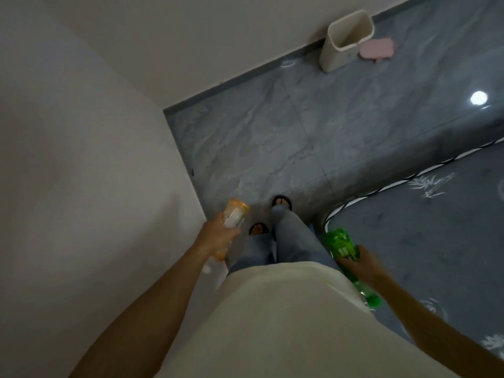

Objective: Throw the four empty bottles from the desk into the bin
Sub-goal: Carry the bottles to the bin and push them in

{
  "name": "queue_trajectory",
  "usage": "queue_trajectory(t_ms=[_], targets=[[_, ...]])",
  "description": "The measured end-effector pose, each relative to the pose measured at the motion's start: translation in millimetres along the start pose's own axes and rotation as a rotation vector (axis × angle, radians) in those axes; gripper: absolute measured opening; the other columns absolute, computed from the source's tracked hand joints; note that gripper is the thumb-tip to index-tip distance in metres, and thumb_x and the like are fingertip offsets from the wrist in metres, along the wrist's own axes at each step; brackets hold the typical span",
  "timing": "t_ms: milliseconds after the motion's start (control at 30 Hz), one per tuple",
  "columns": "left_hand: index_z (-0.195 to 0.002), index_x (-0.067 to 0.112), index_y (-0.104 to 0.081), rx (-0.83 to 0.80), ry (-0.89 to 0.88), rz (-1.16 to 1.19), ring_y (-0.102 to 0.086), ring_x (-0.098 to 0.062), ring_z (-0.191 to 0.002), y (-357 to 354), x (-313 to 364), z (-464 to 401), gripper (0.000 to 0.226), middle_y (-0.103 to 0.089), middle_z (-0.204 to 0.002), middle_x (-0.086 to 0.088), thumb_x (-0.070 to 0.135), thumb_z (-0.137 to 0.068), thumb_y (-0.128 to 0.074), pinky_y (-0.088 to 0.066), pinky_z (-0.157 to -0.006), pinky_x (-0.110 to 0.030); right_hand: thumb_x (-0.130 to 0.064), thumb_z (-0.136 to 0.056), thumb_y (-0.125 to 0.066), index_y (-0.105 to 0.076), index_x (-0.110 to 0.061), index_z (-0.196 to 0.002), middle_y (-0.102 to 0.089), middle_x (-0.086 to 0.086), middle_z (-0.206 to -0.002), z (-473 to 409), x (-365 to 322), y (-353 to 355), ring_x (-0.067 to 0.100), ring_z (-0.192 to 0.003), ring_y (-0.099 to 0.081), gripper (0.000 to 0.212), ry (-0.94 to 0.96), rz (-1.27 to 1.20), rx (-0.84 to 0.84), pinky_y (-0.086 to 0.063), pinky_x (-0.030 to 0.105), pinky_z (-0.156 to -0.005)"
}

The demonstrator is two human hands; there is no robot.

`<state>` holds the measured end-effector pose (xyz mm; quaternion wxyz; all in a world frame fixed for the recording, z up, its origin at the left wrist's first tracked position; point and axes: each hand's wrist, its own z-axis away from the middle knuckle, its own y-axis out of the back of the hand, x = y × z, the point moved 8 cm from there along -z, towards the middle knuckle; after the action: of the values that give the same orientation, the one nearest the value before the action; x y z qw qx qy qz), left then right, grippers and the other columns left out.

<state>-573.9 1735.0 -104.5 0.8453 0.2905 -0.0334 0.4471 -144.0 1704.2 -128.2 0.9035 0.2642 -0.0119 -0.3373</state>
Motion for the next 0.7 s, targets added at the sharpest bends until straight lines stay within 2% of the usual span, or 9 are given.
queue_trajectory(t_ms=[67,167,233,333,467,533,600,633,700], targets=[[-0.126,0.022,-0.050,-0.020,-0.056,-0.055,-0.063,-0.023,-0.085,13,49,-25,0.061,-0.064,-0.107,-0.005,0.046,-0.072,-0.070,-0.046,-0.063,-0.030,-0.034,-0.083,-0.076,-0.058,-0.007,-0.108,-0.066,0.016,-0.093,-2,8,10,0.028,-0.079,-0.060,0.041,-0.063,-0.064,0.009,-0.045,0.035,-0.072],[-0.132,0.020,-0.045,-0.054,-0.107,-0.144,-0.063,-0.030,-0.098,23,113,-58,0.068,-0.061,-0.113,-0.007,0.046,-0.076,-0.071,-0.052,-0.075,-0.037,-0.027,-0.083,-0.078,-0.060,-0.010,-0.095,-0.070,0.021,-0.091,-10,15,27,0.017,-0.063,-0.054,0.028,-0.156,-0.200,0.023,-0.039,0.032,-0.062],[-0.132,0.018,-0.045,-0.073,-0.116,-0.192,-0.063,-0.030,-0.098,27,146,-77,0.067,-0.062,-0.115,-0.009,0.045,-0.077,-0.072,-0.053,-0.079,-0.039,-0.025,-0.083,-0.080,-0.063,-0.008,-0.098,-0.069,0.019,-0.088,-19,17,41,0.014,-0.062,-0.053,0.029,-0.201,-0.285,0.022,-0.038,0.029,-0.057],[-0.131,0.016,-0.045,-0.106,-0.106,-0.306,-0.061,-0.029,-0.092,30,182,-97,0.065,-0.063,-0.112,-0.010,0.044,-0.079,-0.073,-0.047,-0.073,-0.034,-0.025,-0.082,-0.079,-0.064,-0.005,-0.108,-0.067,0.015,-0.087,-41,9,66,0.026,-0.073,-0.061,0.036,-0.224,-0.320,0.008,-0.045,0.033,-0.064],[-0.128,0.018,-0.050,-0.112,-0.091,-0.329,-0.066,-0.031,-0.096,40,213,-120,0.057,-0.067,-0.111,-0.010,0.040,-0.081,-0.074,-0.051,-0.078,-0.036,-0.033,-0.083,-0.078,-0.059,-0.005,-0.120,-0.068,0.021,-0.109,-84,-24,116,0.033,-0.094,-0.064,0.050,-0.212,-0.361,0.005,-0.050,0.039,-0.082],[-0.114,0.020,-0.058,-0.131,-0.091,-0.320,-0.068,-0.027,-0.089,47,225,-125,0.038,-0.069,-0.099,-0.007,0.036,-0.082,-0.071,-0.051,-0.074,-0.035,-0.040,-0.083,-0.076,-0.056,-0.008,-0.126,-0.066,0.020,-0.115,-105,-48,149,0.032,-0.098,-0.063,0.057,-0.185,-0.326,0.013,-0.049,0.039,-0.083],[-0.093,0.021,-0.063,-0.157,-0.057,-0.286,-0.067,-0.018,-0.068,55,233,-132,0.014,-0.069,-0.079,-0.002,0.034,-0.087,-0.064,-0.051,-0.064,-0.033,-0.045,-0.082,-0.076,-0.055,-0.012,-0.125,-0.067,0.017,-0.115,-128,-77,184,0.033,-0.102,-0.065,0.058,-0.138,-0.318,0.033,-0.051,0.040,-0.086],[-0.089,0.021,-0.063,-0.150,-0.030,-0.249,-0.066,-0.017,-0.064,59,235,-135,0.014,-0.069,-0.076,-0.002,0.035,-0.089,-0.061,-0.051,-0.062,-0.032,-0.046,-0.080,-0.076,-0.056,-0.013,-0.124,-0.068,0.015,-0.113,-140,-92,203,0.033,-0.102,-0.065,0.059,-0.115,-0.320,0.055,-0.050,0.039,-0.085],[-0.091,0.020,-0.060,-0.129,0.019,-0.233,-0.064,-0.021,-0.072,69,240,-142,0.019,-0.067,-0.084,-0.004,0.038,-0.090,-0.057,-0.052,-0.069,-0.031,-0.051,-0.077,-0.076,-0.056,-0.015,-0.122,-0.068,0.014,-0.111,-163,-123,241,0.033,-0.103,-0.065,0.061,-0.073,-0.318,0.106,-0.049,0.037,-0.081]])
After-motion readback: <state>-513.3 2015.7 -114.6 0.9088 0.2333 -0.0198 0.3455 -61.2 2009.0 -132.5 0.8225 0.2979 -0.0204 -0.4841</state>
